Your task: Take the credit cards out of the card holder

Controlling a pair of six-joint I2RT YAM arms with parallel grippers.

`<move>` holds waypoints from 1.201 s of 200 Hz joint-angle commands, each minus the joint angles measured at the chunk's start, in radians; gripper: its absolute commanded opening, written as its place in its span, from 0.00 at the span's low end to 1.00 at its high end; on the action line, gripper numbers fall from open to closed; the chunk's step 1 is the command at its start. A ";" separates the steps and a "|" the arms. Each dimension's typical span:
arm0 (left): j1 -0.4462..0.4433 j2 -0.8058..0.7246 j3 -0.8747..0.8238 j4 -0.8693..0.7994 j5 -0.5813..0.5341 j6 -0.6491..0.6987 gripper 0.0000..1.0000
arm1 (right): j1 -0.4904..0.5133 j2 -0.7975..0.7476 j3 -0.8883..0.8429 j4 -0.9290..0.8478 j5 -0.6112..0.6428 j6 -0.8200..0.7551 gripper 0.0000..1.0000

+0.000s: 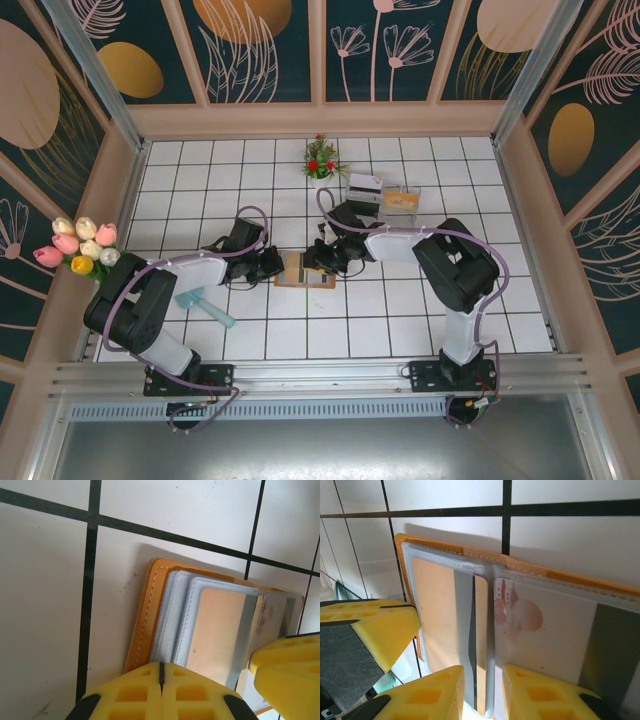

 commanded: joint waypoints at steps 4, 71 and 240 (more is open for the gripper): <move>-0.003 0.047 -0.027 -0.076 -0.049 0.003 0.06 | -0.006 -0.003 -0.009 -0.066 0.073 -0.018 0.28; -0.003 0.042 -0.020 -0.076 -0.043 0.005 0.06 | -0.003 -0.106 -0.016 -0.027 0.096 0.031 0.25; -0.002 0.041 -0.029 -0.073 -0.043 0.004 0.06 | 0.009 0.038 0.005 0.020 -0.018 0.015 0.23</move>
